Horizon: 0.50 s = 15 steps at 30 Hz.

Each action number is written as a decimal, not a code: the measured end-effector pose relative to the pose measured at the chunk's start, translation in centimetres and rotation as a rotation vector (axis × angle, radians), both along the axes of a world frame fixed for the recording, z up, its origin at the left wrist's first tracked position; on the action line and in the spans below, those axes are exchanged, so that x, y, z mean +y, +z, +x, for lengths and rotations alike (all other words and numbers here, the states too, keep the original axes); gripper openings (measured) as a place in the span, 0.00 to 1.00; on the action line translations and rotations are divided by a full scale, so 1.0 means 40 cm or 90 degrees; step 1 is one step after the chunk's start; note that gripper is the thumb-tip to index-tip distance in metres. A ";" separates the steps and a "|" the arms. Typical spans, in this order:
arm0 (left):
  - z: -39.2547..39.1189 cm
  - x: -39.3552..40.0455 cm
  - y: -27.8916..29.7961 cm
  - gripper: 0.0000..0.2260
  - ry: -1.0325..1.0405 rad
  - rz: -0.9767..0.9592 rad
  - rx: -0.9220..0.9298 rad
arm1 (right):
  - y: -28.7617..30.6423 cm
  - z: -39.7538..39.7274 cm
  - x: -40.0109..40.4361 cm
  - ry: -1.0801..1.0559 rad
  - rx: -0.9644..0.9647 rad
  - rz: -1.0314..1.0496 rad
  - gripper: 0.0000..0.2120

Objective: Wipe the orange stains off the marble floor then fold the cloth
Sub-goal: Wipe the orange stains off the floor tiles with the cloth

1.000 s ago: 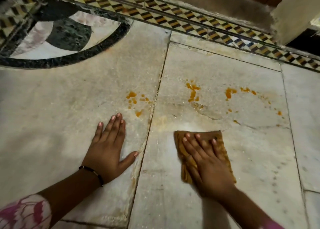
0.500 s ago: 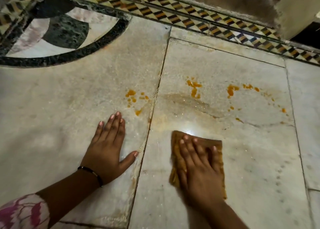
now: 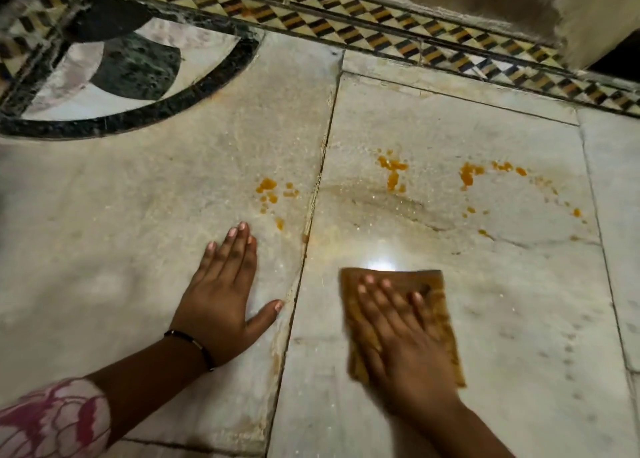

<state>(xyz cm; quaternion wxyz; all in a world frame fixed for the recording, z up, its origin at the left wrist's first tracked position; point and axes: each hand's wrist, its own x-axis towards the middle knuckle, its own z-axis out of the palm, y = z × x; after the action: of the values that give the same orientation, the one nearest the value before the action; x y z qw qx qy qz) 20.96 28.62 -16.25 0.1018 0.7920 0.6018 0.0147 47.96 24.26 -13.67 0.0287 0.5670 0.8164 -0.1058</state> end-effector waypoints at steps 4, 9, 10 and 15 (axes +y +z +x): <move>0.004 0.000 0.002 0.39 0.009 -0.005 -0.005 | 0.005 0.122 0.122 -0.178 -0.027 0.003 0.30; 0.004 0.003 0.006 0.40 0.004 -0.014 0.018 | -0.028 -0.023 0.288 -0.222 -0.004 0.034 0.32; 0.004 0.003 0.009 0.40 0.006 -0.015 0.021 | -0.027 -0.064 0.264 -0.170 0.012 0.029 0.31; 0.001 0.004 0.014 0.40 0.004 -0.018 0.019 | 0.003 -0.067 -0.011 0.073 0.038 -0.005 0.28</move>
<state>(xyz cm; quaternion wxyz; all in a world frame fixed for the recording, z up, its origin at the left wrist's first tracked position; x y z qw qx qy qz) 20.98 28.79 -15.70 0.1036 0.7887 0.6060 -0.0054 45.28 23.80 -13.55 0.0125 0.5154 0.8478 -0.1242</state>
